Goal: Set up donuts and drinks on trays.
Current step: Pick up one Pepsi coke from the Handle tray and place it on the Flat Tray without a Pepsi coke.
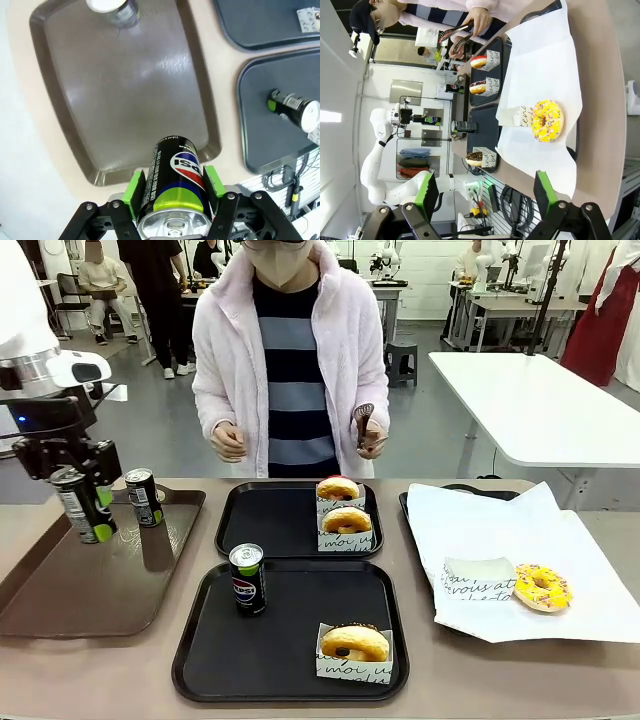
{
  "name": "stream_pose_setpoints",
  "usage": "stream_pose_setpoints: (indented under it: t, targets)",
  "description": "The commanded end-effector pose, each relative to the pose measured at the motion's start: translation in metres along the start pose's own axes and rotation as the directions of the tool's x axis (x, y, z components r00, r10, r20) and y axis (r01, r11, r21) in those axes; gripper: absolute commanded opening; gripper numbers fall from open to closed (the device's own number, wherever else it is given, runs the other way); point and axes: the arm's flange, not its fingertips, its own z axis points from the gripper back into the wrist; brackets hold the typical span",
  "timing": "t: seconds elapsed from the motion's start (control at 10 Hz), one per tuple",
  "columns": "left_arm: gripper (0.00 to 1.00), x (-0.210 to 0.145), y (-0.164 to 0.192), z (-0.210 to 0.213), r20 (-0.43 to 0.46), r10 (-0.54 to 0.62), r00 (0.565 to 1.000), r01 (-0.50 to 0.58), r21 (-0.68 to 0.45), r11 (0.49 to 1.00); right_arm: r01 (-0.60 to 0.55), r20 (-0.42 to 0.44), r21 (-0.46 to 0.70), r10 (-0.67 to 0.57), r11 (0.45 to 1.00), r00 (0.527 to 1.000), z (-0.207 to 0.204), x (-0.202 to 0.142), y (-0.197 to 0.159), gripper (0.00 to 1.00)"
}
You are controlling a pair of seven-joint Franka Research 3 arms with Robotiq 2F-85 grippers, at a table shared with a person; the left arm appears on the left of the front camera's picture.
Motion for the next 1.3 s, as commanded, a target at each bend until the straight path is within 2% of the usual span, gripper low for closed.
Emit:
stream_pose_setpoints:
  t: [0.0,0.3,0.5,1.2]
  targets:
    - [0.6,0.027,-0.016,0.0,0.053,-0.048,0.997,0.051,-0.046,0.998,-0.007,0.005,0.013,0.007,1.0,1.0,0.001,0.0,0.001,1.0]
    - [0.6,0.042,-0.032,0.0,0.062,-0.071,0.996,0.076,-0.084,0.994,-0.007,0.005,0.013,0.007,1.0,1.0,0.001,0.0,0.001,1.0]
    - [0.6,0.057,-0.047,0.001,0.039,-0.113,0.993,0.118,-0.157,0.981,-0.007,0.005,0.013,0.007,1.0,1.0,0.001,0.0,0.001,1.0]
    - [0.6,0.111,-0.112,-0.026,-0.001,-0.14,0.99,0.14,-0.095,0.986,-0.007,0.005,0.013,0.007,1.0,1.0,0.001,0.0,0.001,1.0]
